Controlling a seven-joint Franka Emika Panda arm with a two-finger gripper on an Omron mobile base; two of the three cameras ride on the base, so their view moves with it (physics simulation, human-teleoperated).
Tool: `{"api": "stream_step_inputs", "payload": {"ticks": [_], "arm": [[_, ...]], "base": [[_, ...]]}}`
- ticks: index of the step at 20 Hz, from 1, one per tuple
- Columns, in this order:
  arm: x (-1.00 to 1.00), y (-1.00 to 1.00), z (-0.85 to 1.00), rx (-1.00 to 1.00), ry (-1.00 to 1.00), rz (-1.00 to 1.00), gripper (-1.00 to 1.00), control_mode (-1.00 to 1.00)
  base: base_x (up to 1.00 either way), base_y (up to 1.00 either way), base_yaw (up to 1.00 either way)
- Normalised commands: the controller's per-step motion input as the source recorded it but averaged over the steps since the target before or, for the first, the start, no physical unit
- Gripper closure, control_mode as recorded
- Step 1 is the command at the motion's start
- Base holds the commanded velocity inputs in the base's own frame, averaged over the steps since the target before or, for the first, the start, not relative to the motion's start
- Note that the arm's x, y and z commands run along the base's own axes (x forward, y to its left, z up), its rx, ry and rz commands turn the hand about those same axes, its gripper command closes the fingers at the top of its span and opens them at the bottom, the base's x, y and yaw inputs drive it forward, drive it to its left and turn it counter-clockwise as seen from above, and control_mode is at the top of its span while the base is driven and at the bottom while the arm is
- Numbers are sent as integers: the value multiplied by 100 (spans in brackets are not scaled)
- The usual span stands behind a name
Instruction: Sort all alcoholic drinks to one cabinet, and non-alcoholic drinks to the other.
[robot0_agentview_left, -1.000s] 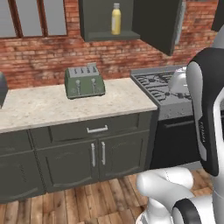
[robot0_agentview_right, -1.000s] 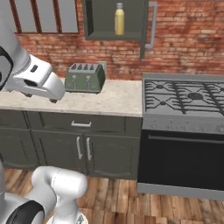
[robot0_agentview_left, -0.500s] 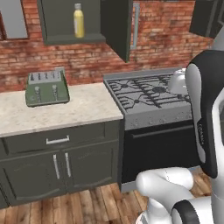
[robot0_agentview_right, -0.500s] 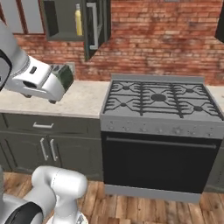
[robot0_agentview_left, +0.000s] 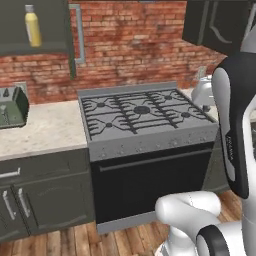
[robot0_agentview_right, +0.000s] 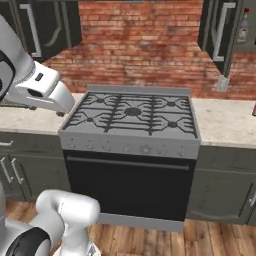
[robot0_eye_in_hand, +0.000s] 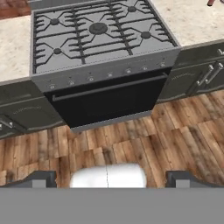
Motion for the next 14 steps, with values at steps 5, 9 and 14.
{"api": "stream_step_inputs", "payload": {"ticks": [5, 9, 14], "arm": [[0, 0, 0, 0, 0, 0, -100, 100], [0, 0, 0, 0, 0, 0, -100, 100], [0, 0, 0, 0, 0, 0, -100, 100]], "base": [[-2, -100, 0], [7, -100, 3], [4, -100, 4]]}}
